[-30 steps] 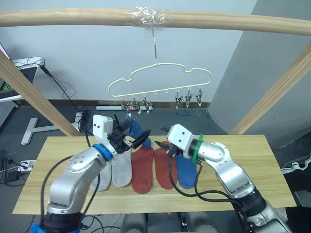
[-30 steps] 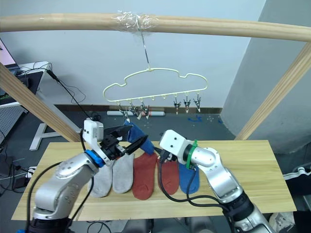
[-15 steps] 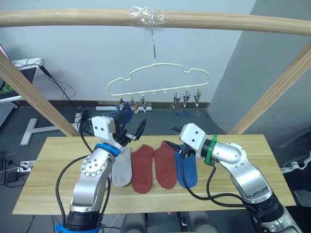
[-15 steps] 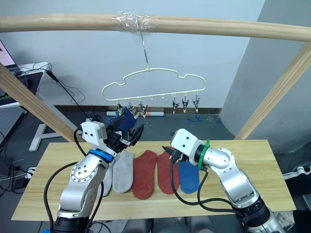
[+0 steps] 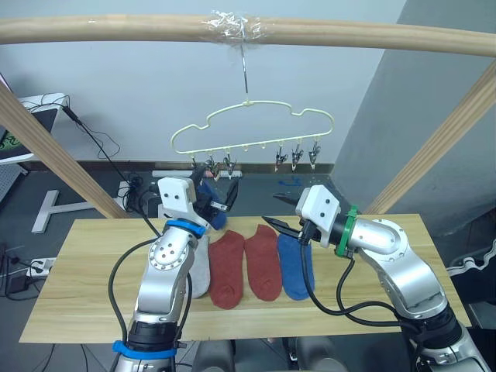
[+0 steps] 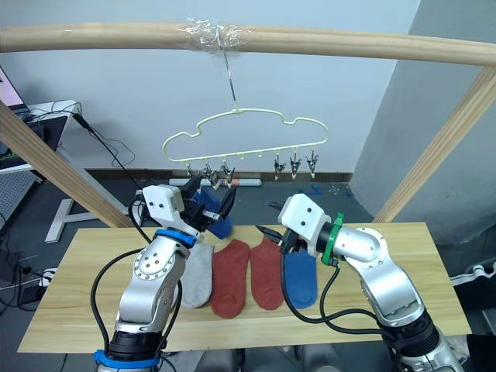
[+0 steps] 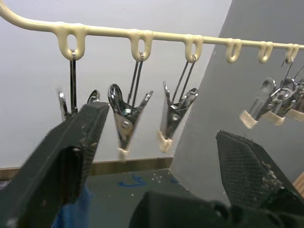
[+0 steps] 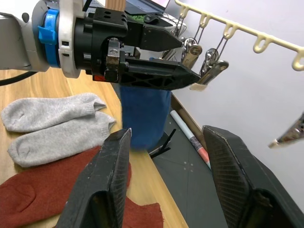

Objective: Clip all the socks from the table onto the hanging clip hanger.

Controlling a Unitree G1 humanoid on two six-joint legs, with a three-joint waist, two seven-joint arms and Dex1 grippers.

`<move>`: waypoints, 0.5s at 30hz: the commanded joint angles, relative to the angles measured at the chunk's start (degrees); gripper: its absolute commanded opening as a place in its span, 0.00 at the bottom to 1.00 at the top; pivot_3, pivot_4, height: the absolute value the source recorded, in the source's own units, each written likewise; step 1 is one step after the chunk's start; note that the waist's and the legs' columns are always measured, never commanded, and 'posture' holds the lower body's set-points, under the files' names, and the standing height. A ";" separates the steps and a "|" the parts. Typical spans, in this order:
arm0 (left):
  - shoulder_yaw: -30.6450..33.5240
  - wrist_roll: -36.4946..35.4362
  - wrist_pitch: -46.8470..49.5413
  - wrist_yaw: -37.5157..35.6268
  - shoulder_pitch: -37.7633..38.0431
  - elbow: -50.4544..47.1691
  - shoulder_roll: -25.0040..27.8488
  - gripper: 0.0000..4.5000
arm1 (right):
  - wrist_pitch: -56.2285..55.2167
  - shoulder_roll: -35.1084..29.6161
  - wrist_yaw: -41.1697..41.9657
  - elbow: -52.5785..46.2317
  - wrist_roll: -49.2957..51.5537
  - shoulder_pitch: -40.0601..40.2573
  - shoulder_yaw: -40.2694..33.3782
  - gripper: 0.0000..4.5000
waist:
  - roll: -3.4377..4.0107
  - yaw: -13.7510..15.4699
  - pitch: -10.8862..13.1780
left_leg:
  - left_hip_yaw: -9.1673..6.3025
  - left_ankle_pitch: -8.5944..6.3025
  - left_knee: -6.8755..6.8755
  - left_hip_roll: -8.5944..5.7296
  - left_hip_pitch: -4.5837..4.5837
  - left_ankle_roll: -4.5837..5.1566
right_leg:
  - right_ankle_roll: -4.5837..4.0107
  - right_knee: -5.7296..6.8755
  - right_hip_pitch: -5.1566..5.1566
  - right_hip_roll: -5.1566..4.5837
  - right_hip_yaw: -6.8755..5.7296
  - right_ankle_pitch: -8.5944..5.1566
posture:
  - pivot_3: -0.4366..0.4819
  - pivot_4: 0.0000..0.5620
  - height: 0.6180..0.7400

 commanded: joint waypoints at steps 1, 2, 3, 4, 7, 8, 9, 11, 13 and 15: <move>-0.32 1.21 -1.09 0.68 0.27 -1.91 -0.08 0.74 | -0.26 -0.49 0.24 -2.72 1.47 -0.86 -1.13 0.56 | 0.00 -0.18 0.00 | 0.00 0.00 0.03 0.00 0.00 0.00 | 0.03 0.00 0.01 0.00 0.00 -0.01 | 0.40 0.33 0.71; -0.39 1.39 -1.03 0.74 0.35 -1.95 -0.04 0.74 | -0.23 -0.53 0.21 -2.80 1.56 -0.82 -1.16 0.56 | 0.00 -0.26 0.00 | 0.00 0.00 0.04 0.00 0.00 0.00 | 0.05 0.00 0.01 0.00 0.01 -0.01 | 0.40 0.33 0.71; -0.17 1.50 -0.95 1.25 0.45 -1.93 -0.27 0.74 | -0.17 -0.71 0.25 -2.91 1.51 -0.74 -1.08 0.56 | 0.00 -0.32 0.00 | 0.00 0.00 0.06 0.00 0.00 0.00 | 0.07 0.00 0.02 0.00 0.01 -0.01 | 0.40 0.33 0.71; 0.01 1.85 -0.64 1.90 0.52 -1.59 -0.48 0.74 | 0.03 -0.76 0.27 -3.01 1.62 -0.75 -1.05 0.56 | 0.00 -0.35 0.00 | 0.00 0.00 0.07 0.00 0.00 0.00 | 0.10 0.01 0.02 0.00 0.01 -0.01 | 0.40 0.33 0.71; 0.13 2.26 -0.60 2.67 0.50 -0.84 -0.83 0.74 | 0.15 -0.97 0.30 -3.06 1.87 -0.96 -0.92 0.56 | 0.00 -0.37 0.00 | 0.01 0.00 0.11 0.00 -0.01 0.00 | 0.14 0.01 0.03 0.00 0.03 0.00 | 0.40 0.33 0.71; 0.35 2.32 -0.66 3.02 0.25 -0.50 -1.02 0.74 | 0.16 -1.00 0.32 -2.95 2.00 -1.09 -0.90 0.56 | 0.00 -0.38 0.00 | 0.01 0.00 0.12 0.00 -0.01 0.00 | 0.16 0.01 0.03 0.00 0.02 0.00 | 0.40 0.33 0.71; 0.51 2.40 -0.66 3.28 0.11 -0.34 -1.17 0.74 | 0.21 -1.04 0.32 -2.95 2.14 -1.13 -0.91 0.56 | 0.00 -0.40 0.00 | 0.01 0.00 0.13 0.00 -0.01 0.00 | 0.17 0.01 0.03 0.00 0.03 0.01 | 0.40 0.33 0.71; 0.77 2.71 -0.74 3.70 -0.17 0.13 -1.12 0.74 | 0.15 -1.24 0.48 -2.76 2.35 -1.35 -0.83 0.56 | 0.00 -0.40 0.00 | 0.02 0.00 0.14 0.00 -0.01 0.00 | 0.21 0.01 0.04 0.00 0.04 0.01 | 0.40 0.33 0.71; 0.74 2.47 -0.76 3.46 -0.24 0.36 -1.07 0.74 | 0.00 -1.45 0.58 -2.47 2.54 -1.67 -0.76 0.56 | 0.00 -0.44 0.00 | 0.03 0.00 0.15 0.00 0.00 0.00 | 0.22 0.01 0.04 0.00 0.05 0.01 | 0.40 0.33 0.71; 0.91 2.09 -0.90 3.39 -0.63 0.90 -1.26 0.74 | 0.01 -1.59 0.56 -2.19 2.79 -1.98 -0.81 0.56 | 0.00 -0.44 0.00 | 0.03 0.00 0.15 0.00 -0.01 0.00 | 0.22 0.01 0.04 0.00 0.05 0.02 | 0.40 0.33 0.71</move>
